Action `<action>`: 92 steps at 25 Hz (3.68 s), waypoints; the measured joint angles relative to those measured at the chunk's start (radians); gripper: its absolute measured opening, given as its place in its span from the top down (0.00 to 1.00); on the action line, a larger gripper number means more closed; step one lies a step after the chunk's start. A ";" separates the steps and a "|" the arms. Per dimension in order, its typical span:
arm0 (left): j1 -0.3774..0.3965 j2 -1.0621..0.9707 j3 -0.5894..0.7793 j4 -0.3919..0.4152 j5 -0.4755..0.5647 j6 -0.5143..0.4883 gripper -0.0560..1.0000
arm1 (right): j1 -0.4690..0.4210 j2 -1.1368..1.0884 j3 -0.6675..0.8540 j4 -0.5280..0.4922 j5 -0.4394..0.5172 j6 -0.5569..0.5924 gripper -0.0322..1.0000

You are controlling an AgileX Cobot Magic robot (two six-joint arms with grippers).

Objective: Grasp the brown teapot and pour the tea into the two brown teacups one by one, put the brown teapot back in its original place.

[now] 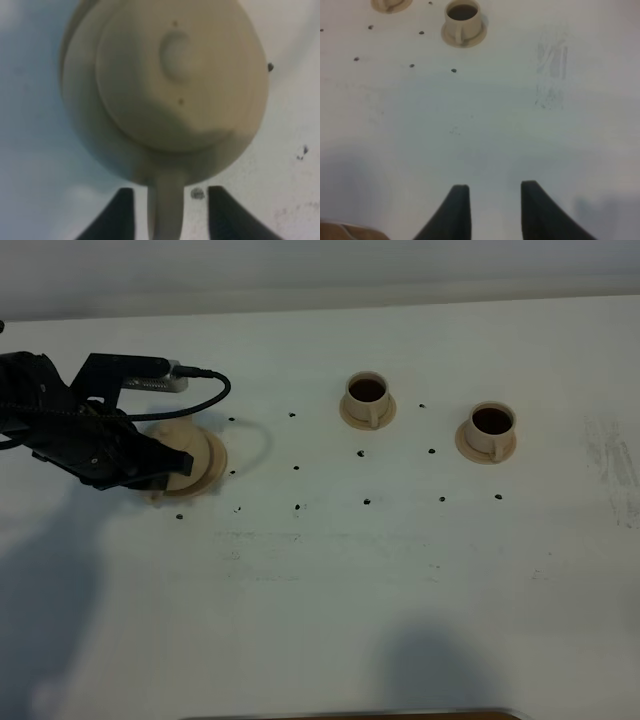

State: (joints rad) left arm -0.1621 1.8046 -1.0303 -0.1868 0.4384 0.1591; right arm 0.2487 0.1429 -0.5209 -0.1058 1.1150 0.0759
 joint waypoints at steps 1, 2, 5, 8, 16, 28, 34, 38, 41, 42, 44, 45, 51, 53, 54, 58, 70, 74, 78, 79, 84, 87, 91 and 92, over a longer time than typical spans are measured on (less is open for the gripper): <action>-0.002 0.000 -0.005 0.000 0.002 0.001 0.47 | 0.000 0.000 0.000 0.000 0.000 0.000 0.74; -0.005 0.000 -0.008 -0.001 0.002 0.001 0.44 | 0.000 0.000 0.000 0.000 0.000 0.000 0.74; -0.013 0.000 -0.020 -0.004 0.015 0.001 0.37 | 0.000 0.000 0.000 0.000 0.000 0.000 0.74; -0.018 -0.006 -0.035 -0.004 0.041 0.002 0.36 | 0.000 0.000 0.000 0.000 0.000 0.000 0.74; -0.004 -0.156 -0.041 -0.001 0.048 0.011 0.35 | 0.000 0.000 0.000 0.000 0.000 0.000 0.74; 0.220 -0.283 -0.041 0.065 0.214 0.023 0.35 | 0.000 0.000 0.000 0.000 0.000 0.000 0.74; 0.338 -0.432 0.001 0.097 0.294 0.023 0.35 | 0.000 0.000 0.000 0.000 0.000 0.000 0.74; 0.392 -0.571 0.066 0.083 0.321 0.022 0.36 | 0.000 0.000 0.000 0.000 0.000 0.000 0.74; 0.410 -0.669 0.104 0.061 0.386 0.023 0.36 | 0.000 0.000 0.000 0.000 0.000 0.000 0.74; 0.411 -0.700 0.116 0.059 0.406 0.023 0.36 | 0.000 0.000 0.000 0.000 0.000 0.000 0.74; 0.411 -0.764 0.154 0.052 0.433 0.023 0.36 | 0.000 0.000 0.000 0.000 0.000 0.000 0.74; 0.411 -0.791 0.176 0.051 0.450 0.023 0.36 | 0.000 0.000 0.000 0.000 0.000 0.000 0.74; 0.411 -1.014 0.284 0.051 0.538 0.022 0.36 | 0.000 0.000 0.000 0.000 0.000 0.000 0.74; 0.411 -1.091 0.305 0.037 0.565 0.014 0.36 | 0.000 0.000 0.000 0.000 0.000 0.000 0.74; 0.411 -1.134 0.316 0.028 0.577 0.008 0.36 | 0.000 0.000 0.000 0.000 0.000 0.000 0.74; 0.411 -1.291 0.353 0.010 0.623 -0.016 0.36 | 0.000 0.000 0.000 0.000 0.000 0.000 0.74; 0.335 -1.549 0.545 -0.019 0.602 -0.023 0.37 | 0.000 0.000 0.000 0.000 0.000 0.000 0.74; 0.296 -1.583 0.563 -0.016 0.617 -0.024 0.39 | 0.000 0.000 0.000 0.000 0.000 0.000 0.74; 0.252 -1.652 0.567 0.019 0.619 -0.059 0.42 | 0.000 0.000 0.000 0.000 0.000 0.000 0.74; 0.232 -1.673 0.567 0.035 0.619 -0.078 0.43 | 0.000 0.000 0.000 0.000 0.000 0.000 0.74; 0.123 -1.769 0.568 0.107 0.619 -0.166 0.48 | 0.000 0.000 0.000 0.000 0.000 0.000 0.74; 0.118 -1.804 0.568 0.117 0.621 -0.174 0.49 | 0.000 0.000 0.000 0.000 0.000 0.000 0.74; 0.118 -1.801 0.568 0.122 0.620 -0.176 0.51 | 0.000 0.000 0.000 0.000 0.000 0.000 0.74; 0.118 -1.801 0.569 0.123 0.620 -0.176 0.51 | 0.000 0.000 0.000 0.000 0.000 0.000 0.74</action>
State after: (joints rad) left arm -0.0439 0.0032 -0.4616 -0.0638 1.0589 -0.0172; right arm 0.2487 0.1429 -0.5209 -0.1058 1.1150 0.0759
